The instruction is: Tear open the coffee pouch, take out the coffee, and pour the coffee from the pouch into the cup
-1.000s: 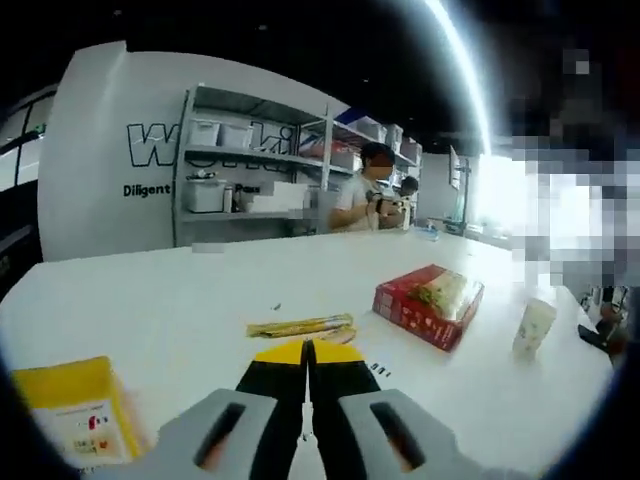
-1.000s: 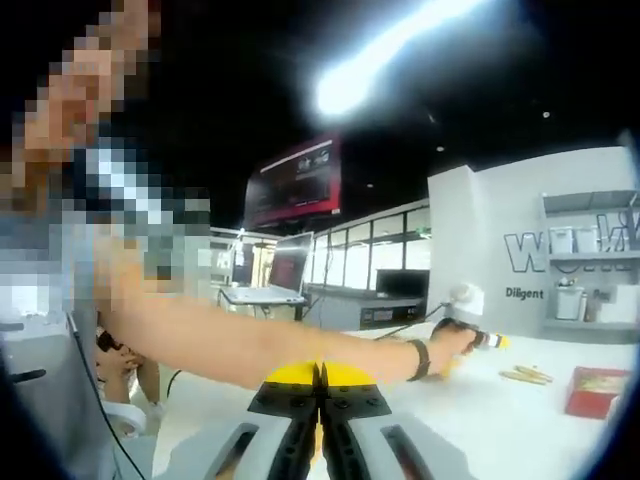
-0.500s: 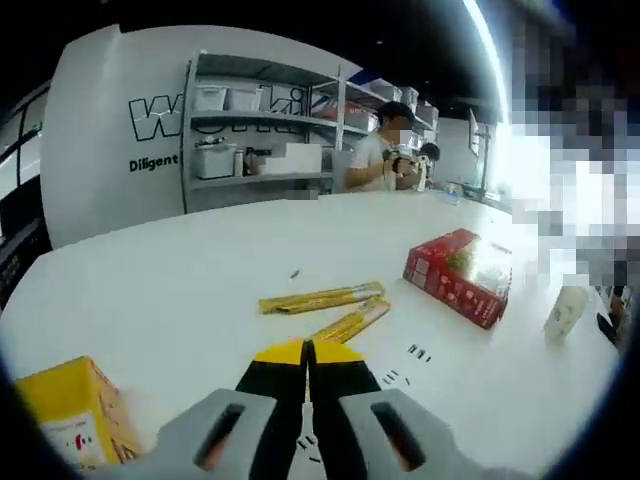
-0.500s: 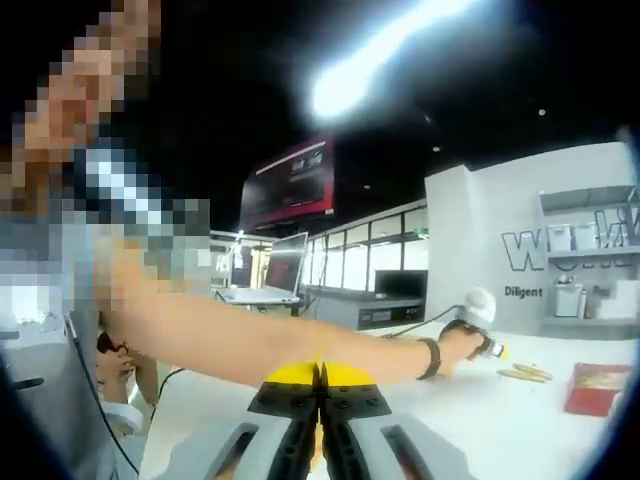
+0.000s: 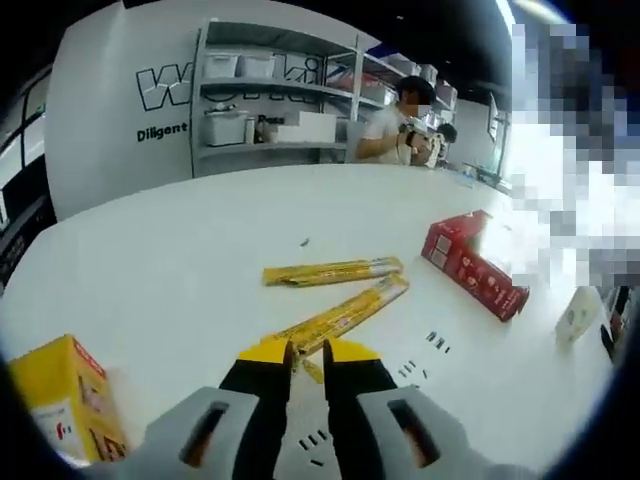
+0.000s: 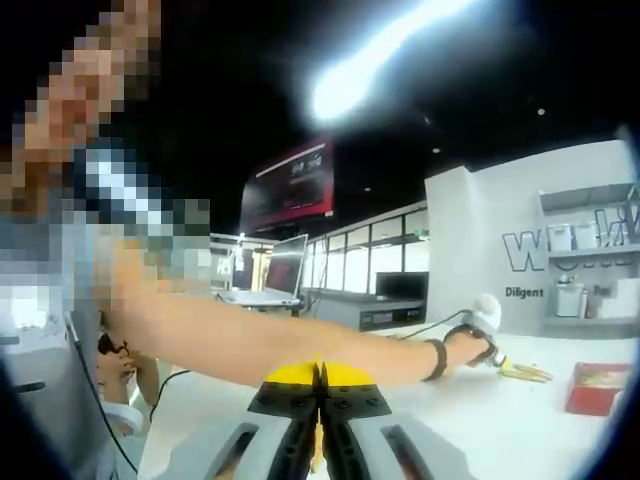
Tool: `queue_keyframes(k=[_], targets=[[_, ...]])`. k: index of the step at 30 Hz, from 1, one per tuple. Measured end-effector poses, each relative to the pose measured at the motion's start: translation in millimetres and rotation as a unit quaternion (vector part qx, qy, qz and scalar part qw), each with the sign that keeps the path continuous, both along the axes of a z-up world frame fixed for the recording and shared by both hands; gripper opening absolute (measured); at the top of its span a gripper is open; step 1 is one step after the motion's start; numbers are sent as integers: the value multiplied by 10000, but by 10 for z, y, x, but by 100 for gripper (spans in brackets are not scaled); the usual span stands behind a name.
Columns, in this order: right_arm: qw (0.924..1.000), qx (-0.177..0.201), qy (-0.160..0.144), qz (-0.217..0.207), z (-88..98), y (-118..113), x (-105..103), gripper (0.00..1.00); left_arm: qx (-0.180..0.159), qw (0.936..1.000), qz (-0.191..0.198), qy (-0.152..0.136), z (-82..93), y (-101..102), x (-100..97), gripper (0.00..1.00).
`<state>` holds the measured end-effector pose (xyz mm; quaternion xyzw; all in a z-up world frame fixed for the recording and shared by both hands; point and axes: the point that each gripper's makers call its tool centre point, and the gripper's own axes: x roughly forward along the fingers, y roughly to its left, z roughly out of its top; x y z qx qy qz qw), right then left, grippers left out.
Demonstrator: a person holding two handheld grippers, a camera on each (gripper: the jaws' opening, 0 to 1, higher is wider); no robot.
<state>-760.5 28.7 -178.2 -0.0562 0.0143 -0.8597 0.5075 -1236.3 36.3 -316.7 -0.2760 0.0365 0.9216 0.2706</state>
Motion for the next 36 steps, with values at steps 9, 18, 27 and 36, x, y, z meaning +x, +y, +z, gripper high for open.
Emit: queue_keyframes(k=[9, 18, 27, 36], targets=[[10000, -46, 5, 10, 8, 28, -17, 0, 436, 9986, -82, -301, -16, 110, -23, 25], [10000, -55, 16, 41, 26, 35, -27, 0, 574, 9974, -16, -432, -83, 137, -150, 48], [9999, -78, 25, 63, 40, 35, -53, 0, 572, 9978, 3, -335, -58, 151, -227, 95], [9999, -92, 35, 71, 42, 26, -45, 0, 908, 9948, -136, -450, 100, 178, -132, 73]])
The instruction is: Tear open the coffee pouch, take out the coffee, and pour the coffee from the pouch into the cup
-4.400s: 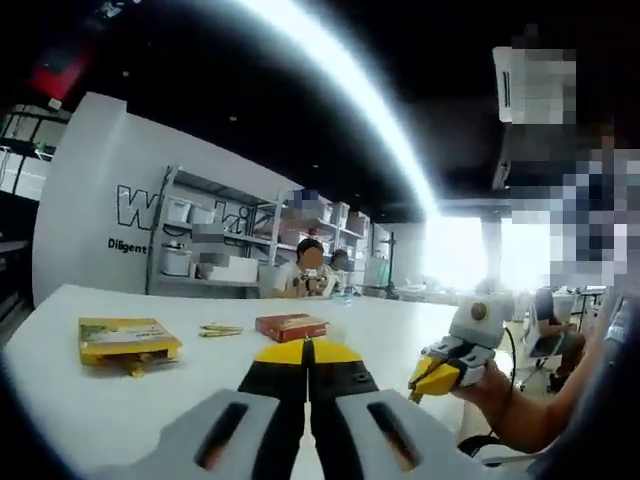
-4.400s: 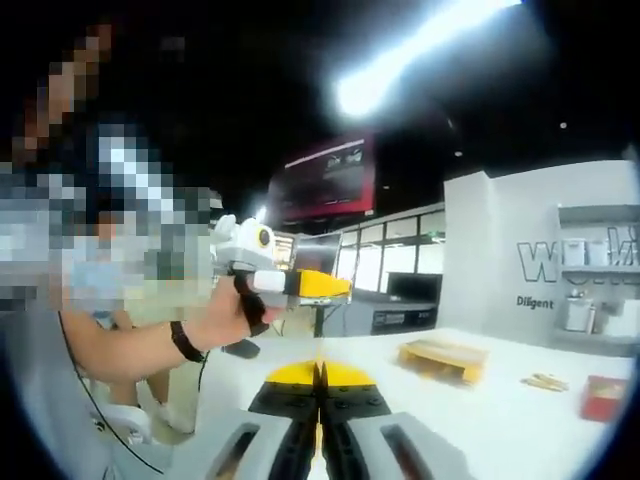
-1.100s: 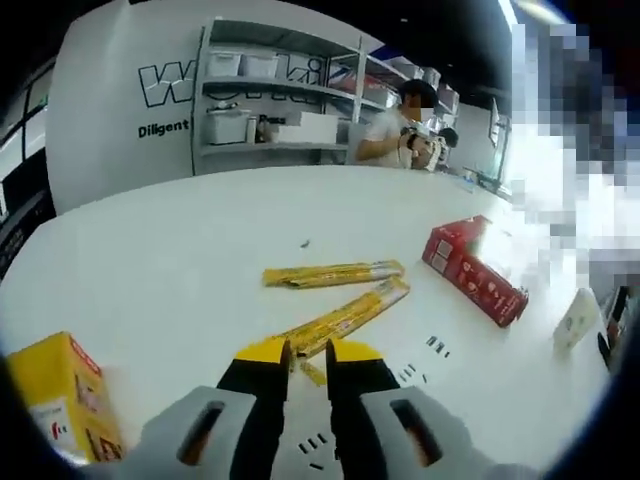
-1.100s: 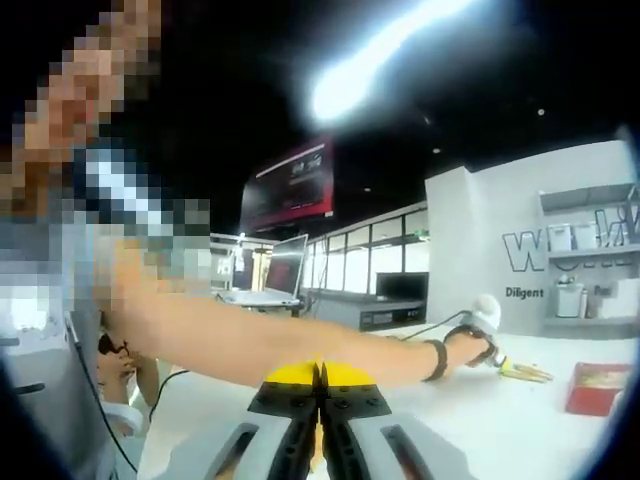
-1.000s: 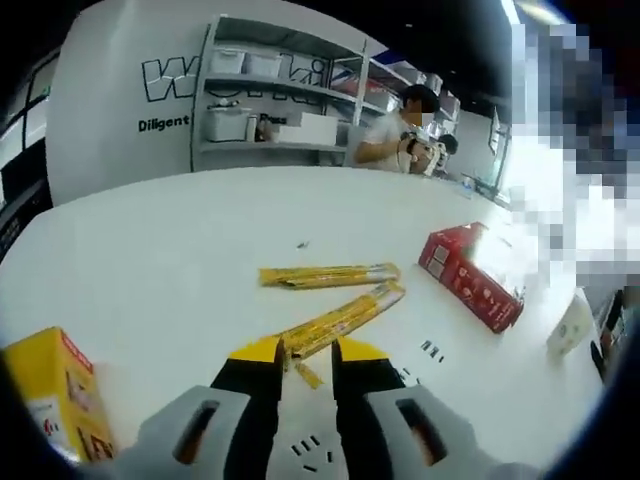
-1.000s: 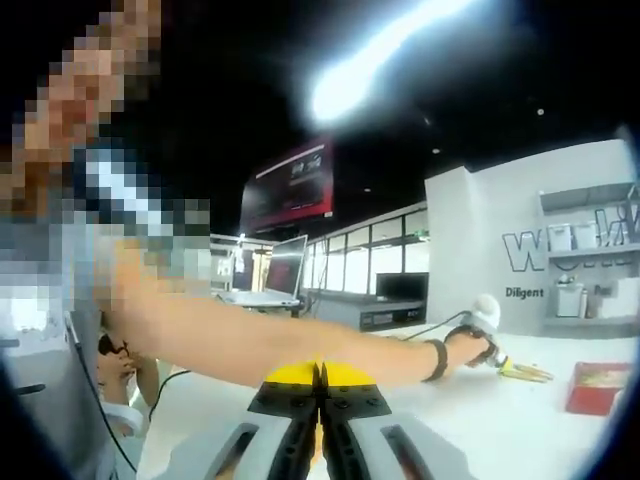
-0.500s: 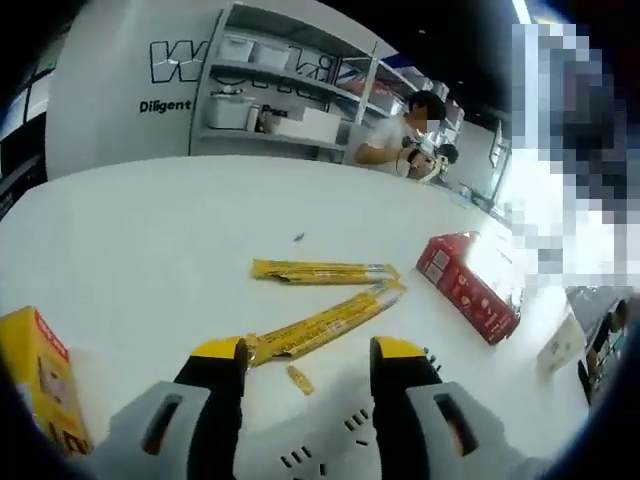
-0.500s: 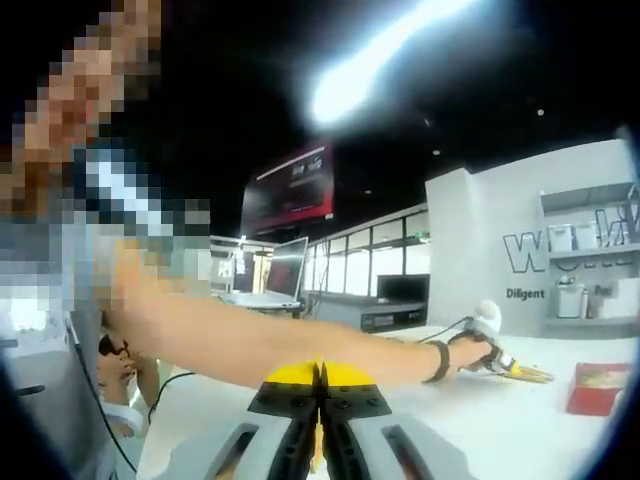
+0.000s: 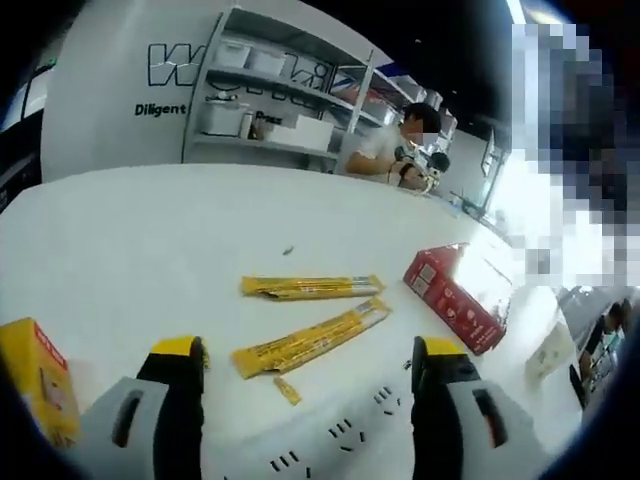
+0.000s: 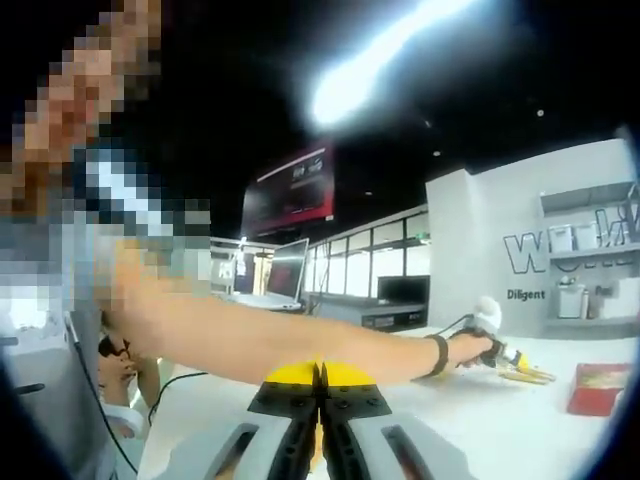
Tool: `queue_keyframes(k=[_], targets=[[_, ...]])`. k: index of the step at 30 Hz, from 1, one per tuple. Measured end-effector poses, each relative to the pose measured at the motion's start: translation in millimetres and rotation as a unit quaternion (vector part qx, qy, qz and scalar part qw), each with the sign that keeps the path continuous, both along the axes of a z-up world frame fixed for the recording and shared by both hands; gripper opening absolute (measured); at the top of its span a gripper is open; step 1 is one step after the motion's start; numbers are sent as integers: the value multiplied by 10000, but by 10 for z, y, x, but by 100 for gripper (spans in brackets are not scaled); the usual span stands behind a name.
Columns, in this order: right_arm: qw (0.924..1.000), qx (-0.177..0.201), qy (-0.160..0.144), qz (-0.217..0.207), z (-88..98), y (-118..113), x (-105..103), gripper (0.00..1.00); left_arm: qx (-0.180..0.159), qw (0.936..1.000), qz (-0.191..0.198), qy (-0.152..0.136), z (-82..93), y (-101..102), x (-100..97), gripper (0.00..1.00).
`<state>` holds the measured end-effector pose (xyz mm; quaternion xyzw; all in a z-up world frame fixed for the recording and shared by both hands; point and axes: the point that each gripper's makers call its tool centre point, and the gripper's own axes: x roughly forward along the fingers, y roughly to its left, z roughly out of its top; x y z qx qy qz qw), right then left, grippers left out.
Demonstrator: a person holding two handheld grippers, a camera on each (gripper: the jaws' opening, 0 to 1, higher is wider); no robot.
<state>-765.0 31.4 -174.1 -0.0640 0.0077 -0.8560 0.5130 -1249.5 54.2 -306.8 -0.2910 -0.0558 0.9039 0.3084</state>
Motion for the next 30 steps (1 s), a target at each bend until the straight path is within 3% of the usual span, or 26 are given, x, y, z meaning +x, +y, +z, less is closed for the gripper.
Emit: queue_keyframes(k=[1, 2, 3, 4, 5, 6, 7, 9, 10, 13, 14, 15, 16, 17, 18, 19, 20, 21, 22, 23, 24, 26, 30], targets=[[10000, -1, 0, 4, 0, -3, 3, 0, 10, 10000, 2, -13, 9, -3, 3, 64], [10000, 2, 2, 12, 0, -6, 6, 0, -181, 9998, -19, 13, 28, -45, 71, 32], [10000, 5, 3, 16, -1, -10, 8, 0, -475, 9988, -115, -59, 47, -101, 189, 7], [10000, 12, 6, 20, -3, -12, 10, 0, -155, 9981, 153, 584, 282, -85, 9, 3], [10000, 8, 9, 21, -3, -12, 11, 0, 6, 9989, 106, 451, 340, -72, 78, 3], [10000, 4, 1, 30, -7, -12, 11, 0, -56, 9993, 2, 382, 360, -65, 130, 3], [10000, 12, 2, 22, -11, -10, 7, 0, -315, 9984, -30, 463, 352, -97, 122, 3], [10000, -1, 4, 28, -7, -12, 8, 0, -336, 9969, -54, 712, 431, -94, 102, 4], [10000, -4, 7, 32, -4, -16, 11, 0, -258, 9969, -34, 741, 462, -93, 90, 14], [10000, 9, 10, 38, -7, -28, 17, 0, 81, 9950, 17, 995, 557, -17, 14, 85], [10000, 6, 6, 45, -8, -31, 19, 0, 9, 9960, 13, 896, 509, -35, 12, 78], [10000, 6, 7, 47, -8, -32, 21, 0, -112, 9969, -144, 760, 501, -38, 108, 51], [10000, 3, 10, 49, -7, -34, 23, 0, -438, 9957, -272, 772, 445, -72, 161, 14], [10000, 9, 11, 55, -9, -36, 29, 0, -745, 9895, -419, 1167, 512, -73, 165, 13], [10000, 13, 17, 58, -9, -37, 32, 0, -829, 9794, -243, 1827, 641, -80, 64, 47], [10000, 9, 18, 62, -7, -38, 34, 0, -594, 9714, -244, 2286, 786, -18, 5, 77], [10000, 4, 16, 63, -6, -38, 35, 0, -274, 9756, -257, 2164, 769, 47, 41, 89], [10000, 3, 16, 72, -6, -42, 40, 0, -222, 9849, -304, 1689, 691, 38, 132, 73], [10000, 8, 18, 73, -6, -48, 43, 0, -431, 9874, -362, 1479, 604, -13, 173, 60], [10000, 11, 20, 79, -6, -54, 48, 0, -597, 9827, -303, 1728, 642, -45, 142, 57], [10000, 9, 24, 83, -3, -56, 55, 0, -596, 9789, -330, 1929, 672, -30, 116, 60], [10000, -2, 22, 87, 2, -58, 62, 0, -475, 9837, -356, 1700, 614, -18, 132, 60], [10000, 13, 40, 80, 22, -54, 71, 0, -423, 9829, -398, 1748, 610, -43, 183, 59]])
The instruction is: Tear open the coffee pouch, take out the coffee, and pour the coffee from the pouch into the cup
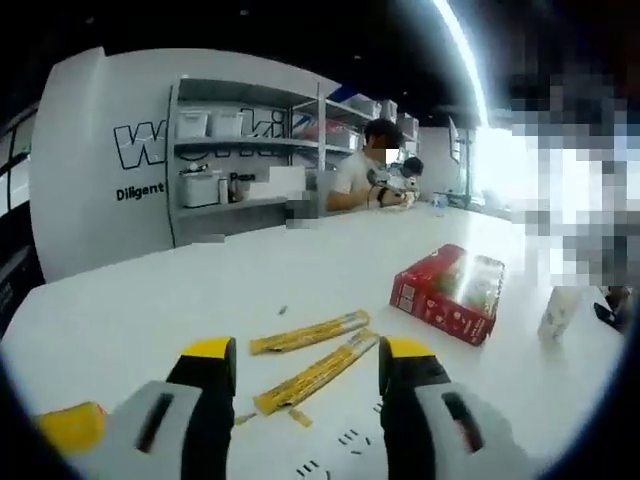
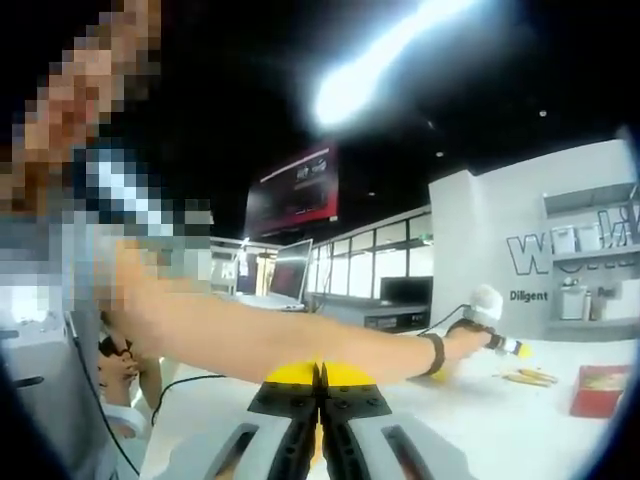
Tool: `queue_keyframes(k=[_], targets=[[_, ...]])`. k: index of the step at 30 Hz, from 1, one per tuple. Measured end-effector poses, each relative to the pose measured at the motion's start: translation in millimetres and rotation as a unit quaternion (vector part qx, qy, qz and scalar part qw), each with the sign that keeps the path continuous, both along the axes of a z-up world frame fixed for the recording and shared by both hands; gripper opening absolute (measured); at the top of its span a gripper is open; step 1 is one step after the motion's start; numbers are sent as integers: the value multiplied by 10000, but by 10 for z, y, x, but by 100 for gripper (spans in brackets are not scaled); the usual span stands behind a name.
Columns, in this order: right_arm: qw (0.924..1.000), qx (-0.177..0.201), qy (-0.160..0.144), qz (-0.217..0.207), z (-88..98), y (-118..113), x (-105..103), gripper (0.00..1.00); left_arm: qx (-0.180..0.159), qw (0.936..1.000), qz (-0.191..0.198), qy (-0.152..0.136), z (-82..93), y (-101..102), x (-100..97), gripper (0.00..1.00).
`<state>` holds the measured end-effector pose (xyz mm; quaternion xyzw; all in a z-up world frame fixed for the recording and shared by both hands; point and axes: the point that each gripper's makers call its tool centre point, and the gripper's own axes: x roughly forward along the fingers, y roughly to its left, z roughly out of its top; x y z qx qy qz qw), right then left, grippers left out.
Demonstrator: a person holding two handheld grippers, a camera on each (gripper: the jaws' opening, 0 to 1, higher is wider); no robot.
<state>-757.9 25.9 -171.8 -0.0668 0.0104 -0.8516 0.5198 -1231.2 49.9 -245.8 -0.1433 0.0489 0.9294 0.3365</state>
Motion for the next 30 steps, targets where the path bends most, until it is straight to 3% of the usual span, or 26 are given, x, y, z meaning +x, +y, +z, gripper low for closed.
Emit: queue_keyframes(k=[4, 7, 11, 18, 24, 30], targets=[[10000, -1, 17, 7, 24, 5, -2, 0, 64, 9999, -84, 84, 22, -16, 102, 59], [10000, -13, 30, 22, 42, 7, -18, 0, 126, 9994, -228, 222, 92, -38, 281, 58], [10000, -11, 60, 49, 73, -3, -23, 0, 292, 9982, -399, 337, 198, -81, 561, 57], [9999, 26, 63, 119, 83, -21, -18, 0, 480, 9940, -755, 629, 370, -190, 1238, 58], [9998, 79, 78, 176, 84, -48, 24, 0, 537, 9918, -932, 689, 373, -291, 1716, 58], [9995, 180, 51, 256, 43, -82, 87, 0, 659, 9907, -1002, 639, 322, -453, 2061, 58]])
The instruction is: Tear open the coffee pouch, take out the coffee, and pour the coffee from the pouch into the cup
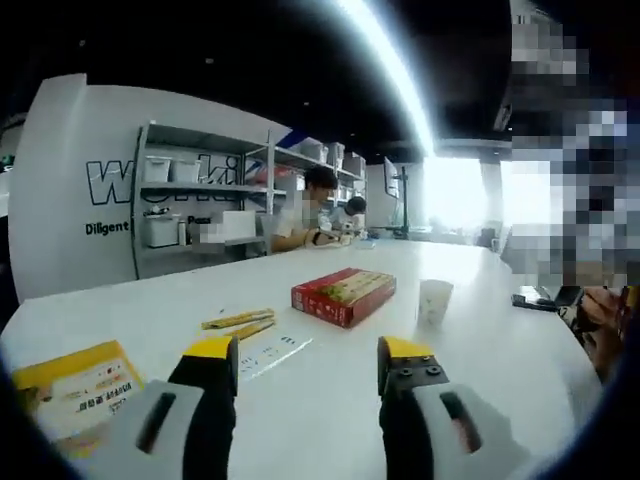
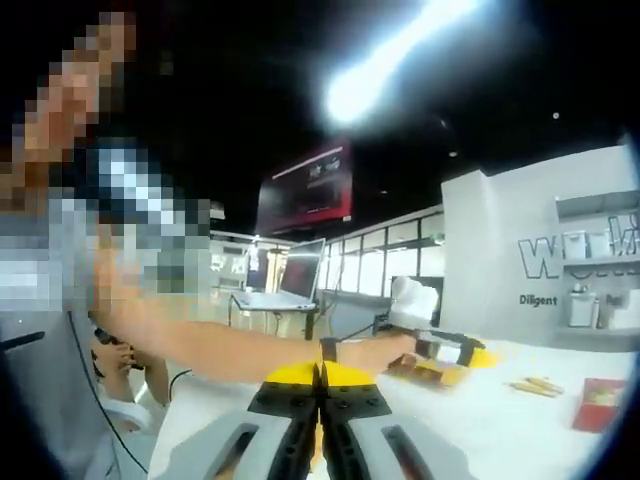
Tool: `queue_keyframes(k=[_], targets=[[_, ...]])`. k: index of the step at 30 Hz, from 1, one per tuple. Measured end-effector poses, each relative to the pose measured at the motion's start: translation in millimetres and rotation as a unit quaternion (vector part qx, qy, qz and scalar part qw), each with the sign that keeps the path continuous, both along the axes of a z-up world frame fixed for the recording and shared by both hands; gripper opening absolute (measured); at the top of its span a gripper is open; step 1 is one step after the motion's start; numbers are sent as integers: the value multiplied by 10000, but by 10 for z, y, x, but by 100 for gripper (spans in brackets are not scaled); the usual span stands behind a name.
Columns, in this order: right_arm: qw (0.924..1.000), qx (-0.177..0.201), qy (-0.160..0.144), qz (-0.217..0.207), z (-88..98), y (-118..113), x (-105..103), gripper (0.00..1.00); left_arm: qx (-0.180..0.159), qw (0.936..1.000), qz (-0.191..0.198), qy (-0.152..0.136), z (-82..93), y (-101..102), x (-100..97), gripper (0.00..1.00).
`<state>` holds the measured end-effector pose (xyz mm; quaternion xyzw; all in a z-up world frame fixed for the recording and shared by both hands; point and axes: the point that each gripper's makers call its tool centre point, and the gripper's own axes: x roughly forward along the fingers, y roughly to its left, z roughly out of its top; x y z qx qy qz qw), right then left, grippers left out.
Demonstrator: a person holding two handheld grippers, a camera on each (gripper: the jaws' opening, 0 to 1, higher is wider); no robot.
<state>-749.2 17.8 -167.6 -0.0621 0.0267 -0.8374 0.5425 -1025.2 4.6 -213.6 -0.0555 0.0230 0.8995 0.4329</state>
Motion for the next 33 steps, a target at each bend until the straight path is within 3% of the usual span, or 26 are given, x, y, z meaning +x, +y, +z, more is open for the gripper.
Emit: queue_keyframes(k=[5, 11, 16, 19, 22, 33], targets=[[10000, 66, 33, 24, 7, -4, 58, 0, 187, 9998, -46, -33, -10, -105, 253, 58], [9999, 94, 60, 20, 19, 17, 105, 0, 368, 9992, -165, 45, 98, -172, 654, 58], [9999, 121, 43, 45, 10, 20, 145, 0, 513, 9980, -342, 118, 144, -234, 1107, 57], [9999, 144, 41, 86, 11, -1, 178, 0, 613, 9967, -538, 6, 89, -243, 1357, 57], [9997, 183, 48, 133, 8, -26, 225, 0, 501, 9971, -567, 18, 10, -316, 1587, 57], [9995, 233, -34, 197, -18, -21, 413, 0, 882, 9933, -744, -30, 22, -517, 2440, 55]])
